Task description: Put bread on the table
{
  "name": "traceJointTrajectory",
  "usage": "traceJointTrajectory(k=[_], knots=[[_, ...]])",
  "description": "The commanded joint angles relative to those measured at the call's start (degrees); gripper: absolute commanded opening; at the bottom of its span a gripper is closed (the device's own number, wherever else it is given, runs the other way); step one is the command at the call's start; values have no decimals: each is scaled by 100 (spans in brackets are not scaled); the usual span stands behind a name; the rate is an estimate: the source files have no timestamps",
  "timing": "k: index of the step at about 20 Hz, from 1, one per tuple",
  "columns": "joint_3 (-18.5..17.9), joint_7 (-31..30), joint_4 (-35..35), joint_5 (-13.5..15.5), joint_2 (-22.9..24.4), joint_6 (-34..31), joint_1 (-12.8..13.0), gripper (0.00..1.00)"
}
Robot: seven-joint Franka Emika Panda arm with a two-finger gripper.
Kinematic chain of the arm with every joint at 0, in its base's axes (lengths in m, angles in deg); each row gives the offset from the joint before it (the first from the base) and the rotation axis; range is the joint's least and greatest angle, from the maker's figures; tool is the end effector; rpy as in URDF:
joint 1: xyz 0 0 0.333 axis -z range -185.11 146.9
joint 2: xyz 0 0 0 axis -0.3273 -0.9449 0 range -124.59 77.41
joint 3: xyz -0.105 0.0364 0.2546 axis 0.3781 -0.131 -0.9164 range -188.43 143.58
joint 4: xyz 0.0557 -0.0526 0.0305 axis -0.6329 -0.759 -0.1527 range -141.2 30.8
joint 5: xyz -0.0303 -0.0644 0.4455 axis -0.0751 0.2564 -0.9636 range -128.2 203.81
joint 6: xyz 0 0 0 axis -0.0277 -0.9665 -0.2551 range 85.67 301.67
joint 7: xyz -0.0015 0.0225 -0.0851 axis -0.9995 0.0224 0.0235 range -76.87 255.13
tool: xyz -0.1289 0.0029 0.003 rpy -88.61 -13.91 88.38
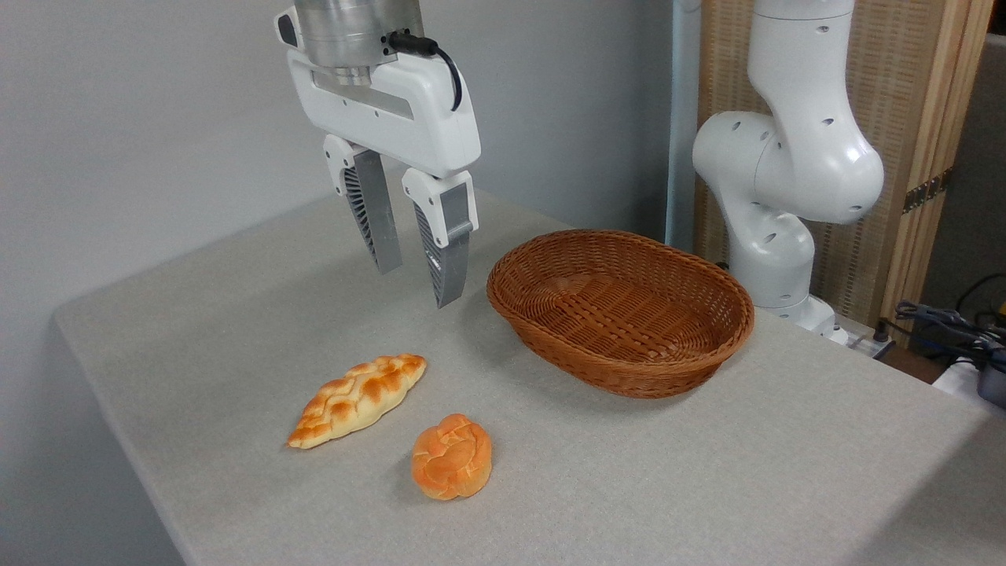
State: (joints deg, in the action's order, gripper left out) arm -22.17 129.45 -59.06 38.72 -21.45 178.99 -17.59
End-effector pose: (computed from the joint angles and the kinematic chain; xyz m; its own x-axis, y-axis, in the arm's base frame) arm 0.6069 -0.0209 0.5548 0.7423 -0.6698 0.0183 -0.6700 -0.7424 0.0052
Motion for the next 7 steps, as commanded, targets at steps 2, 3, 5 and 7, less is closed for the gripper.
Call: traceJointTrajectory(k=[2, 3, 5, 7], knots=[[1, 46, 140, -65, -30, -189, -20, 100], [-8, 46, 140, -65, -30, -197, -20, 100], [-8, 55, 158, -65, -30, -276, -20, 100], [-8, 63, 158, -56, -30, -277, -20, 100]])
